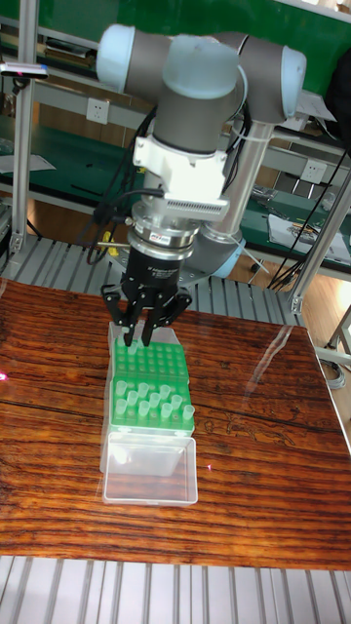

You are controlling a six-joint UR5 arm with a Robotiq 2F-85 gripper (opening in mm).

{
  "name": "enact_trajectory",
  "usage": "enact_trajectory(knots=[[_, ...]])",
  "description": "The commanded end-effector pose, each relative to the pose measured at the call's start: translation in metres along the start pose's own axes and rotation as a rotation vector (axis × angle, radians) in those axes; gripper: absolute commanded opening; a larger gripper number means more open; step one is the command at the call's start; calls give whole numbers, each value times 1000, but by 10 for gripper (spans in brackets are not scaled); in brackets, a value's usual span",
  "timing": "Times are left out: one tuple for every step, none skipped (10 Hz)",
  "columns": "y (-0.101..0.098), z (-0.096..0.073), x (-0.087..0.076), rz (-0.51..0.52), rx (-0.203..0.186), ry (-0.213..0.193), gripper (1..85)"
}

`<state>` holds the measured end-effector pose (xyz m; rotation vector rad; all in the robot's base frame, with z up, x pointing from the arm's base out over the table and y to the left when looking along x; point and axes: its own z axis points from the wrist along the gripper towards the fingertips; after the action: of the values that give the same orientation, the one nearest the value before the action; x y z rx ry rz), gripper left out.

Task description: Transfer all large pipette tips from one holder to another

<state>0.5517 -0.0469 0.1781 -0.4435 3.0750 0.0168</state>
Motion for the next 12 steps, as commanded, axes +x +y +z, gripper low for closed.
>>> enact_trajectory(knots=[[-2,17,6,22,-10,-31,300],[-1,19,6,32,-7,-40,300],[0,21,4,47,-6,-48,300],[5,23,3,71,-23,-54,300],[7,25,3,80,-30,-52,300],[6,26,3,85,-24,-55,300],[5,27,3,89,-20,-56,300],[6,30,5,97,-19,-46,300],[9,33,8,106,-29,-34,300],[9,36,10,107,-25,-30,300],[9,36,14,109,-24,-13,300],[9,36,19,110,-23,8,300]])
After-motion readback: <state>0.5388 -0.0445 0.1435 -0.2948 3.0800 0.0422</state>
